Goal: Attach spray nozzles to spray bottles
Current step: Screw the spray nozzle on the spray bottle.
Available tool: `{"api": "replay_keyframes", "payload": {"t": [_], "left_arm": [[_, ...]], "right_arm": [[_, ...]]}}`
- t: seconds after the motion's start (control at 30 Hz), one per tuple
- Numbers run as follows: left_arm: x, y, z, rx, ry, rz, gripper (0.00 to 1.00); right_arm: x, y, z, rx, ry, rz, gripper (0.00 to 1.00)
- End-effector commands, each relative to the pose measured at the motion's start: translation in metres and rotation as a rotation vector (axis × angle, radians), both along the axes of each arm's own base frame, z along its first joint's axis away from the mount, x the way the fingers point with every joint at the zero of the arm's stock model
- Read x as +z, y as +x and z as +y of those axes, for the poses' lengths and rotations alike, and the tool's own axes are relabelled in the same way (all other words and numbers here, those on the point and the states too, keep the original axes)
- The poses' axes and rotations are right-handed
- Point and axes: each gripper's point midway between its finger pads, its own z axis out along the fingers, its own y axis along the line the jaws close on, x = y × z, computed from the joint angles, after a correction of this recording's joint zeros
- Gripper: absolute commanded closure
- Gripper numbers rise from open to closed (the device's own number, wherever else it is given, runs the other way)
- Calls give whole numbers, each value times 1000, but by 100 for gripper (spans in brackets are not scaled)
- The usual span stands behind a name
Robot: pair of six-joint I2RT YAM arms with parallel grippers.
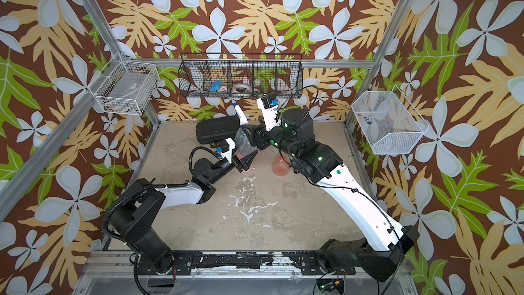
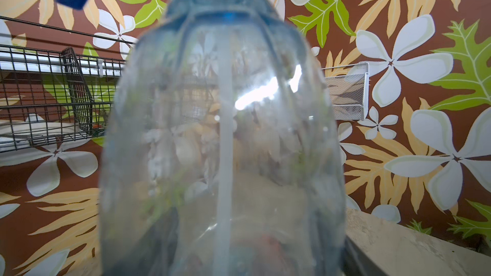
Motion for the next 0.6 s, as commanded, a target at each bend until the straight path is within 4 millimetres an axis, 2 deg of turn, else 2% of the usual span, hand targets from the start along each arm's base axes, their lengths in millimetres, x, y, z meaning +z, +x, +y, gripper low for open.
{"api": "replay_keyframes", "payload": {"t": [0.0,0.27,0.57], "left_arm": [[2,-3,-1,-20,-7,-4,46],[3,-1,-3,-26,-4,-1,46],[7,0,-5,-31,-9,-2,46]], "right_arm": [[19,-9,15,99,65,-34,31],[17,-8,30,161,86,4,37],[11,-21,57,214,90,21,41]]}}
